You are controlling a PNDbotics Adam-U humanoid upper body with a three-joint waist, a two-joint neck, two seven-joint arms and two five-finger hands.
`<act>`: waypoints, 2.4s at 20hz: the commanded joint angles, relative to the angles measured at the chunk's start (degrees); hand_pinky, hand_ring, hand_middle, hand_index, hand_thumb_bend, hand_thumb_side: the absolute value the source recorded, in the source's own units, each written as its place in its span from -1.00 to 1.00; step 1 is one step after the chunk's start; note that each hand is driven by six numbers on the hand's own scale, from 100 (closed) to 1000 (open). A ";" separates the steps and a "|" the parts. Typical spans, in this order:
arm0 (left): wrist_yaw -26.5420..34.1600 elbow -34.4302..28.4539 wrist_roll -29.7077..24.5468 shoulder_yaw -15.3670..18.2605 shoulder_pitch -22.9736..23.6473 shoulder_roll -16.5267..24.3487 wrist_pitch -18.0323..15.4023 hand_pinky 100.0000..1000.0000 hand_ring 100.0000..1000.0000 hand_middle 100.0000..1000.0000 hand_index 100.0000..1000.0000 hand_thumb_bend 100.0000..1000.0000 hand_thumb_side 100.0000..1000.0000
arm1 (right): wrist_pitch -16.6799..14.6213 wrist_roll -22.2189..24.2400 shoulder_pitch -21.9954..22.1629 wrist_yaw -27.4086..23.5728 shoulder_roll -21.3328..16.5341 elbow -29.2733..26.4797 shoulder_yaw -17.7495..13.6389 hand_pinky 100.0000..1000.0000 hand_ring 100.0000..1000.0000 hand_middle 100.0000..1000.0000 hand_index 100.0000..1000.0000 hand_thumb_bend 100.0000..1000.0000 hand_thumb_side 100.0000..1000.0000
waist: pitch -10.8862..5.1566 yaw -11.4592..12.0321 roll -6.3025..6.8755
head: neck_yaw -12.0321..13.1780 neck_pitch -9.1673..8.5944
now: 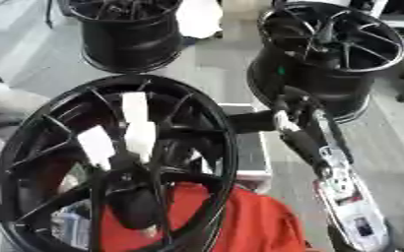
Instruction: Pull the pin out of the wheel hub.
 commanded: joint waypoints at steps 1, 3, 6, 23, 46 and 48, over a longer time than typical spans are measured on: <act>0.04 -1.40 -0.17 -0.12 -0.43 0.47 -0.10 -0.03 0.08 0.18 0.60 -1.00 0.38 | 0.00 0.29 -0.98 0.41 -1.50 -1.51 -0.17 0.29 0.36 0.46 0.71 -1.00 -0.25 | -0.54 0.11 0.12 | -0.14 -0.40; 0.02 -1.38 -0.21 -0.15 -0.40 0.48 -0.08 -0.03 0.08 0.18 0.60 -1.00 0.38 | 0.21 0.64 -1.40 0.55 -2.35 -1.72 0.01 0.29 0.36 0.46 0.71 -1.00 -0.25 | -0.57 0.18 0.07 | -0.21 -0.36; -0.01 -1.35 -0.32 -0.25 -0.31 0.54 -0.09 -0.03 0.08 0.18 0.60 -1.00 0.38 | 0.93 1.98 -3.06 0.95 -5.37 -2.40 0.70 0.30 0.36 0.47 0.72 -1.00 -0.26 | -0.70 0.35 -0.02 | -0.37 -0.25; -0.21 -1.10 -0.97 -0.87 0.38 1.22 -0.22 -0.03 0.08 0.18 0.60 -1.00 0.38 | 6.99 37.34 -34.65 -0.06 -27.10 -8.77 17.88 0.42 0.49 0.56 0.81 -0.98 -0.37 | -1.76 1.76 -0.87 | -1.19 0.56; -0.52 -1.03 -1.66 -1.36 0.23 1.15 -0.36 -0.03 0.08 0.18 0.60 -1.00 0.38 | -1.66 60.08 -47.04 17.02 -11.27 1.23 31.75 0.64 0.86 0.86 0.89 -0.93 -0.59 | -1.45 2.40 -1.19 | -1.97 0.27; -0.50 -1.04 -1.65 -1.36 0.17 1.11 -0.37 -0.03 0.08 0.18 0.60 -1.00 0.38 | -2.87 60.08 -47.24 18.75 -10.11 2.74 31.69 0.68 0.87 0.86 0.89 -0.91 -0.58 | -1.39 2.52 -1.14 | -2.09 0.19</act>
